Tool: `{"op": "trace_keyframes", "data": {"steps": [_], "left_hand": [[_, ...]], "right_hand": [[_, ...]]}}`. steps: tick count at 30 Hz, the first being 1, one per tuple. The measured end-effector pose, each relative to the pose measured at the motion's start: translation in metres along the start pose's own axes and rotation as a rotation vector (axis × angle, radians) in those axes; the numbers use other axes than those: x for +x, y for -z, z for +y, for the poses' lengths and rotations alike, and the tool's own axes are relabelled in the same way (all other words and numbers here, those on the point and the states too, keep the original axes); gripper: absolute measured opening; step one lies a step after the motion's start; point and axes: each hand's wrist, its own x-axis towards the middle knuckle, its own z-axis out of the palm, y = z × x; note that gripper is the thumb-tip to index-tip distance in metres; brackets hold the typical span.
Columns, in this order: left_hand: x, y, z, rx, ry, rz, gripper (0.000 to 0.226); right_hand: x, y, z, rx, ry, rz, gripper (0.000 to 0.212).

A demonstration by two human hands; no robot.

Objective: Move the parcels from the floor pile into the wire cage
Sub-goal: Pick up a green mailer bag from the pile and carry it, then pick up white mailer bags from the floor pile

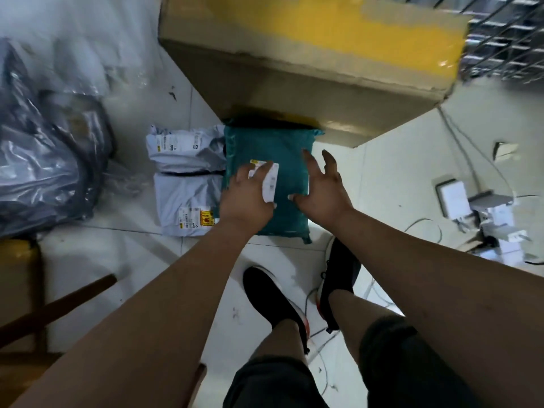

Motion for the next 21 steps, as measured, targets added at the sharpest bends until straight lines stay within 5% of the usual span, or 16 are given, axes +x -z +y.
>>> {"op": "trace_keyframes", "data": {"steps": [12, 21], "left_hand": [[-0.139, 0.239, 0.175, 0.153, -0.302, -0.141, 0.119], [-0.292, 0.368, 0.339, 0.404, -0.601, -0.043, 0.075]], "right_hand": [[-0.205, 0.231, -0.083, 0.008, -0.025, 0.072, 0.098], [-0.401, 0.379, -0.103, 0.173, -0.120, 0.364, 0.109]]}}
